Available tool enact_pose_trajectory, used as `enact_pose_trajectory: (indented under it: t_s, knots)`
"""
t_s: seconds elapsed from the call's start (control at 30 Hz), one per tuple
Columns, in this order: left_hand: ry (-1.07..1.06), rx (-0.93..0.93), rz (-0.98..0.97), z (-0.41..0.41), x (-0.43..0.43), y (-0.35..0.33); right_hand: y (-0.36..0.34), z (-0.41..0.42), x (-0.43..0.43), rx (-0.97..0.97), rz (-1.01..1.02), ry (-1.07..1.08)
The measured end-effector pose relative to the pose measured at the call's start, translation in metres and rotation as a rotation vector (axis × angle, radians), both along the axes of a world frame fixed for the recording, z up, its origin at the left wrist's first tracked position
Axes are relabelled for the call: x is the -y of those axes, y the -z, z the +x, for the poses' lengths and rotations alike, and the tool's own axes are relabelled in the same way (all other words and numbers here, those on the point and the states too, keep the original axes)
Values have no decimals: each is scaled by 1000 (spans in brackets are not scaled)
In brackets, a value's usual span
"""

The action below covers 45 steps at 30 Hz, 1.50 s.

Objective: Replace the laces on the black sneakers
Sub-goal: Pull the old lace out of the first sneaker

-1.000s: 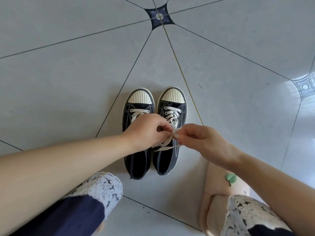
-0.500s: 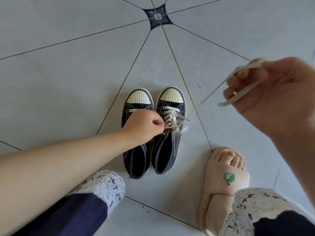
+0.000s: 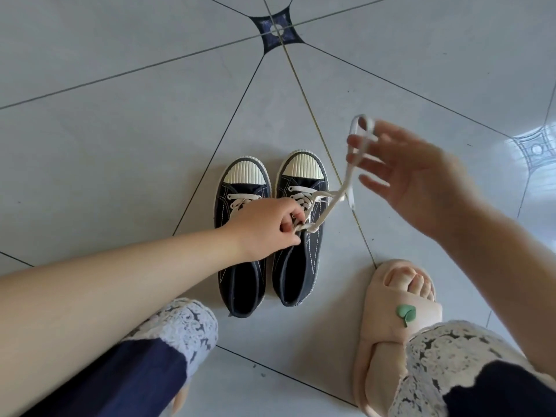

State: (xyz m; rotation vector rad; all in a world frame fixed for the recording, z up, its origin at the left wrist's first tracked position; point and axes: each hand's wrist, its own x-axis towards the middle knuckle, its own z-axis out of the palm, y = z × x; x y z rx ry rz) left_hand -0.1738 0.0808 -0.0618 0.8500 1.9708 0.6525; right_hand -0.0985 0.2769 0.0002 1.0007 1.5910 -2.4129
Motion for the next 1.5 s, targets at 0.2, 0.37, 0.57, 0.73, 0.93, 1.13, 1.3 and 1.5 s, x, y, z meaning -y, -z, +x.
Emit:
enact_pose_trajectory:
  t_s: [0.2, 0.37, 0.57, 0.73, 0.93, 1.13, 1.3, 1.5]
  knots:
    - [-296, 286, -4, 2, -7, -9, 44, 19, 29, 370, 462, -286]
    - [-431, 752, 169, -15, -8, -34, 50, 24, 45, 332, 452, -410]
    - [-521, 817, 518, -53, -26, -75, 53, 22, 55, 263, 476, -456]
    - [-781, 592, 600, -93, -24, -80, 56, 20, 56, 294, 611, -443]
    - [-309, 3, -227, -53, -6, -41, 55, 21, 30, 372, 220, -49]
    - [-108, -484, -189, -34, 5, -28, 54, 39, 4, 630, 970, -779]
    - [138, -355, -154, -3, -8, -16, 50, 27, 23, 305, 1065, -629]
    - [60, -291, -147, 7, -9, 3, 65, 12, 46, 333, 789, -585]
